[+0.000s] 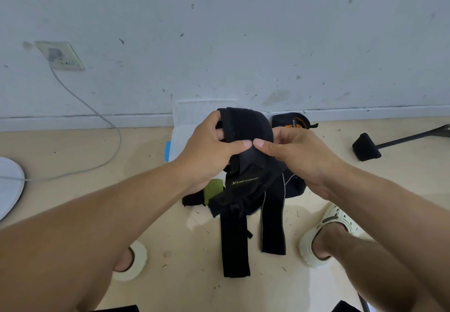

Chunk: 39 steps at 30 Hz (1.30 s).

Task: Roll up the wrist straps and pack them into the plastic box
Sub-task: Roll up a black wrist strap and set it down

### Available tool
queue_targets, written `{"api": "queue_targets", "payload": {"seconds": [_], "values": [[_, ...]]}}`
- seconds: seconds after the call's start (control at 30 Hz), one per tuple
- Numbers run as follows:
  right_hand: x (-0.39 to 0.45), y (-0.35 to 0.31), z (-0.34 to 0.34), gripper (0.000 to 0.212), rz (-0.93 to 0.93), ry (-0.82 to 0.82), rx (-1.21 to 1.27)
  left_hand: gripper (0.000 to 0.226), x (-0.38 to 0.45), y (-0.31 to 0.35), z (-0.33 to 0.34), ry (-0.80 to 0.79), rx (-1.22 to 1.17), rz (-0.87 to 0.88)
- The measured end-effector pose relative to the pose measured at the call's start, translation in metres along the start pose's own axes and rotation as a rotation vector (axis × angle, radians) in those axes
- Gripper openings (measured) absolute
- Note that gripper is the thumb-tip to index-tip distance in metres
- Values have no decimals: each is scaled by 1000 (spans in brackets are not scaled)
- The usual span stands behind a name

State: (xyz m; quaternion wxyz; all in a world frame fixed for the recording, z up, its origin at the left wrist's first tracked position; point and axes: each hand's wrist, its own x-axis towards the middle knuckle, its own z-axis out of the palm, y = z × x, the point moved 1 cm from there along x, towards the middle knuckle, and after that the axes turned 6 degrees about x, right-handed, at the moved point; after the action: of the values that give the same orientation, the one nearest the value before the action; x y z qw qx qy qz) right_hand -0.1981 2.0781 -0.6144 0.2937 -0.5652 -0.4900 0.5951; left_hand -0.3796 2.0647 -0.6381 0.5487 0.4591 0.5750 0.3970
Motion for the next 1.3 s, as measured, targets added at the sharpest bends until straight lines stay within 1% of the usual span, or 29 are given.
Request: {"api": "queue_targets", "payload": {"seconds": [0.13, 0.23, 0.3, 0.33, 0.37, 0.4, 0.43, 0.5, 0.53, 0.57, 0.6, 0.63, 0.7, 0.8, 0.87, 0.93, 0.97, 1.0, 1.03, 1.07, 1.13, 1.2, 1.3], "values": [[-3, 0, 4, 11, 4, 15, -93, 61, -2, -2, 1, 35, 98, 47], [-4, -2, 3, 19, -3, 8, -184, 60, -4, -1, 0, 22, 138, 50], [-1, -3, -1, 23, -73, 106, -254, 49, -5, 2, -1, 6, 140, -2], [1, -4, -3, 22, -124, 161, -299, 40, -6, 4, -2, -3, 140, -35], [3, -6, -5, 20, -175, 180, -340, 30, -8, 6, -2, -15, 144, -62], [3, -7, -6, 25, -212, 159, -374, 21, -9, 7, -2, -30, 151, -71], [4, -7, -8, 39, -230, 97, -410, 16, -11, 8, -2, -47, 165, -63], [6, -4, -12, 72, -203, -94, -479, 11, -14, 11, -1, -114, 216, -15], [6, -1, -13, 80, -183, -194, -536, 12, -15, 12, -1, -155, 256, 6], [6, 1, -14, 79, -171, -288, -610, 12, -15, 14, -2, -188, 304, 18], [6, 3, -14, 70, -152, -362, -674, 12, -15, 15, -3, -219, 355, 18], [6, 3, -15, 56, -124, -410, -715, 12, -14, 15, -5, -251, 399, 8], [5, -1, -19, 30, -89, -451, -724, 17, -13, 15, -9, -291, 489, -41], [4, -7, -28, 17, -42, -497, -669, 16, -13, 11, -12, -275, 604, -88], [3, -8, -30, 18, 42, -545, -632, 6, -13, 9, -13, -202, 609, -98], [1, -8, -27, 26, 93, -520, -569, 20, -11, 6, -15, -116, 567, -93], [0, -8, -23, 30, 105, -478, -519, 22, -10, 7, -15, -85, 531, -85], [0, -7, -19, 32, 118, -439, -461, 19, -9, 7, -15, -71, 486, -73], [0, -7, -15, 34, 126, -391, -400, 14, -9, 9, -15, -79, 433, -59], [2, -5, -12, 36, 123, -347, -354, 19, -9, 10, -13, -99, 377, -48], [5, -3, -9, 42, 96, -234, -306, 37, -11, 11, -10, -144, 315, -55], [6, -3, -8, 44, 67, -138, -251, 44, -15, 11, -6, -200, 355, -57], [3, -6, -4, 34, 43, -86, -76, 56, -21, 8, 0, -253, 395, -62]]}}
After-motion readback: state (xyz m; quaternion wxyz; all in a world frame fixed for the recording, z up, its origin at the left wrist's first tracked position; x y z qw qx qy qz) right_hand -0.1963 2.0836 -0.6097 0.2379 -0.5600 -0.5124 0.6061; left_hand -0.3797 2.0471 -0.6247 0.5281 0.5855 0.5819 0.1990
